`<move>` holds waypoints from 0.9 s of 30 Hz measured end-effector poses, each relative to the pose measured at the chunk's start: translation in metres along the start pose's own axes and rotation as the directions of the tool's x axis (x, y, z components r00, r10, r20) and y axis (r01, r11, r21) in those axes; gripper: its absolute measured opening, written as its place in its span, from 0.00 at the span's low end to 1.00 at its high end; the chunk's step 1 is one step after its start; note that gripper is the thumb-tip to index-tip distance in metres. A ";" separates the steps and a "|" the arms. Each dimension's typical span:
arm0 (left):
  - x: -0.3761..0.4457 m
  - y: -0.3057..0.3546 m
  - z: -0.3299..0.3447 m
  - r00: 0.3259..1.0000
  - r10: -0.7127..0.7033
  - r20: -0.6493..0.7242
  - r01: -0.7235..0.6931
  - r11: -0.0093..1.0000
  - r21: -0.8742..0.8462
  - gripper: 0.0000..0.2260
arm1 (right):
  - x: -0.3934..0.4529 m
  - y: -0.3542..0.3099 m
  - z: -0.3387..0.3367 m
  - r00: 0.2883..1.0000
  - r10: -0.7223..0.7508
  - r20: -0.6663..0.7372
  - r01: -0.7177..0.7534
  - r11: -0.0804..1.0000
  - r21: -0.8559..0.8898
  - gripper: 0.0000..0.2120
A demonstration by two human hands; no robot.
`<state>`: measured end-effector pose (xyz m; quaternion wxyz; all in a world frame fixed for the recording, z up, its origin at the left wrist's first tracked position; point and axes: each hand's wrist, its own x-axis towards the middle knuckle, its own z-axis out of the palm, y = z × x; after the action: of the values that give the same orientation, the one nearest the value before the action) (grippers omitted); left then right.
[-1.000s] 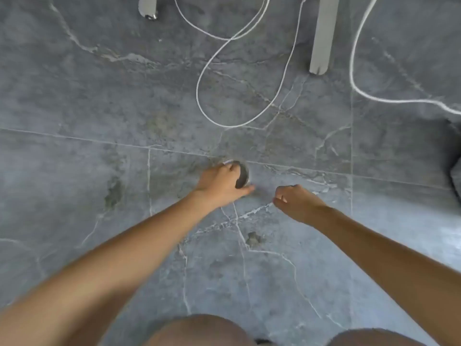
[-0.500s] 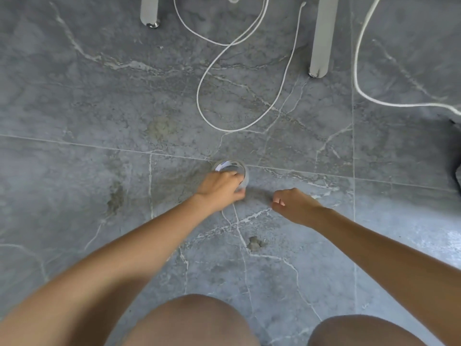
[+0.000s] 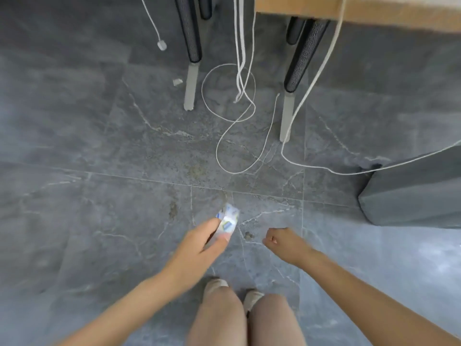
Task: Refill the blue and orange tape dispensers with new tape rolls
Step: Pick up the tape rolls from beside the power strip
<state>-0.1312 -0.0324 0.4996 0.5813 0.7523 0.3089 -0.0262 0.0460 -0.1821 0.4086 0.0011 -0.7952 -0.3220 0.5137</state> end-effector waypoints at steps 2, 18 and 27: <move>-0.038 0.073 -0.023 0.999 0.002 -0.036 -0.005 0.995 -0.099 0.22 | -0.062 -0.027 -0.025 1.000 -0.001 -0.007 0.001 1.000 0.011 0.13; -0.027 0.477 -0.198 0.933 0.267 -0.243 -0.331 0.901 -0.280 0.11 | -0.290 -0.156 -0.206 0.963 0.024 -0.270 0.006 0.994 0.109 0.10; 0.127 0.529 -0.228 0.937 0.125 -0.326 -0.235 0.916 -0.325 0.09 | -0.247 -0.175 -0.334 0.910 -0.023 -0.415 0.108 0.977 0.185 0.12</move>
<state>0.1607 0.1558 0.9765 0.6552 0.6542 0.3215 0.1984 0.1638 -0.0600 0.8258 0.1673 -0.8696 -0.2869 0.3652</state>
